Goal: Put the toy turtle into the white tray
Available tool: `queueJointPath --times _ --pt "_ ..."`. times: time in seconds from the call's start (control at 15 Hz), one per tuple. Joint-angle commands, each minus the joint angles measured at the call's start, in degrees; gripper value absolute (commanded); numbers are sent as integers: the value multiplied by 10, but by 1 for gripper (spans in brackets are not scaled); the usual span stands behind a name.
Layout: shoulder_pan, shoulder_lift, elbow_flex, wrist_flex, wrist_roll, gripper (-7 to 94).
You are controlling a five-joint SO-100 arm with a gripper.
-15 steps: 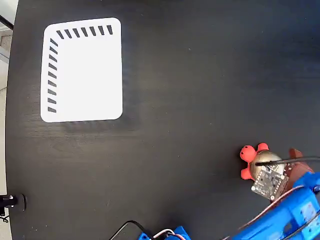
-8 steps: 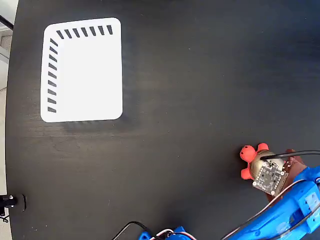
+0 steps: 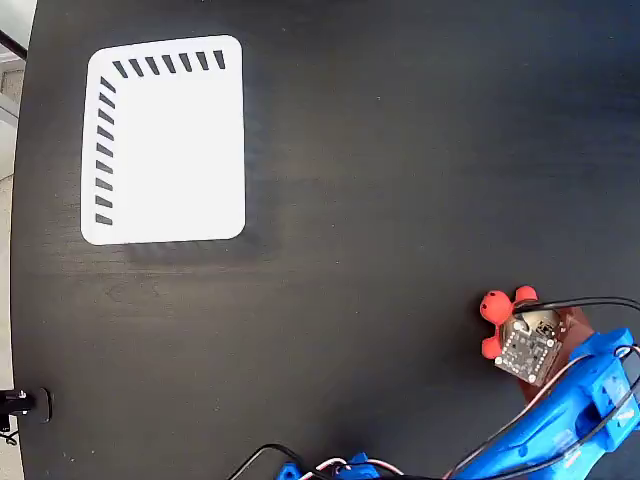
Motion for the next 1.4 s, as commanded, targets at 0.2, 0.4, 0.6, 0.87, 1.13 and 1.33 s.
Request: queueJointPath --times 0.2,0.4,0.6,0.87,1.13,1.33 --pt "3 6 18 -30 4 62" --pt "-2 8 18 -32 18 48" --pt "-7 12 16 -31 29 30" --pt "-10 17 13 -29 48 0" --pt "-23 35 -83 59 68 0" --pt "-70 63 -205 168 104 0"
